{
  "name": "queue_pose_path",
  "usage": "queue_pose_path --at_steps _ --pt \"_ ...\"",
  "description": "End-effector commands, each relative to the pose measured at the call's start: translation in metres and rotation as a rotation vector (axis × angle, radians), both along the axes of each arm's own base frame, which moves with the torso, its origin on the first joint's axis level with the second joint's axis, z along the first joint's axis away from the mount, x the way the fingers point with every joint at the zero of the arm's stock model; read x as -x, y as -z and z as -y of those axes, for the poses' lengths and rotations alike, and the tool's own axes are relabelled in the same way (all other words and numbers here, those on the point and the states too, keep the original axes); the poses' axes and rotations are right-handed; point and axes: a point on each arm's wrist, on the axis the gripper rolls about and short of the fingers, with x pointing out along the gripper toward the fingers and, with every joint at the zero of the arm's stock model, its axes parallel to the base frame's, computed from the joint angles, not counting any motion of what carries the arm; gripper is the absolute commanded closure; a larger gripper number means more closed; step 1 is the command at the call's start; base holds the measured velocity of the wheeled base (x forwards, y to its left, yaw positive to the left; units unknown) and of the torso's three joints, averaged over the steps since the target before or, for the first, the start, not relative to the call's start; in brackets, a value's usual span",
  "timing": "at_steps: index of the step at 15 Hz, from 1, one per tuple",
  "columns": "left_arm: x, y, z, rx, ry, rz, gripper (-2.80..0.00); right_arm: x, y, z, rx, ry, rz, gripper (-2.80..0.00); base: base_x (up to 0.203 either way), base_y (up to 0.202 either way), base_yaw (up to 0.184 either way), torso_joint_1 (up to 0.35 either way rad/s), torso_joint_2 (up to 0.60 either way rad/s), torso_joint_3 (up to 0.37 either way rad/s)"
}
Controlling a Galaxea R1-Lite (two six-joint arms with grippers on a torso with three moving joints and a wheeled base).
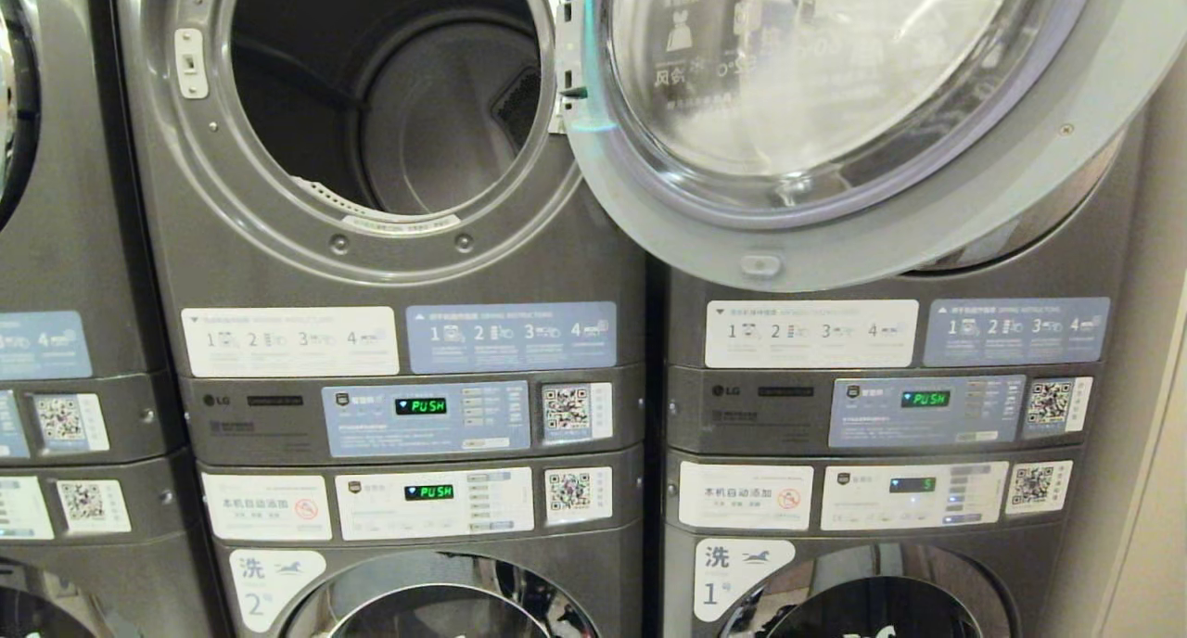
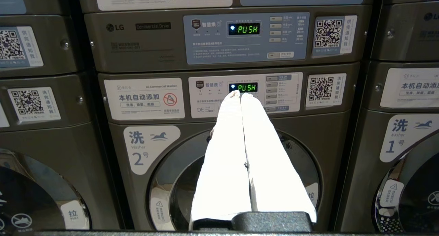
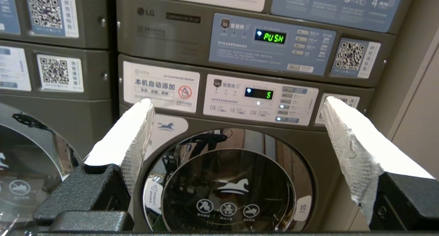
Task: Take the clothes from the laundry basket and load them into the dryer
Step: Take the clothes out of the basket
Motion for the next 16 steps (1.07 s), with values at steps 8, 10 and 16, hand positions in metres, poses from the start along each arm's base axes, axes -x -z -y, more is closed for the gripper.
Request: queue_pose_path --at_steps 8,10,16 --pt "0.0 0.0001 0.0 0.0 0.0 0.0 0.0 -0.0001 0.0002 0.0 0.002 0.0 -0.002 -2.8 0.0 0.0 0.0 -0.139 0.35 0.203" --pt "0.0 0.0001 0.0 0.0 0.0 0.0 0.0 -0.0001 0.0002 0.0 0.002 0.0 -0.002 -2.8 0.0 0.0 0.0 -0.155 0.4 0.244" --pt "0.0 0.0001 0.0 0.0 0.0 0.0 0.0 -0.0001 0.0002 0.0 0.0 0.0 -0.003 -2.8 0.0 0.0 0.0 -0.19 0.53 0.334"
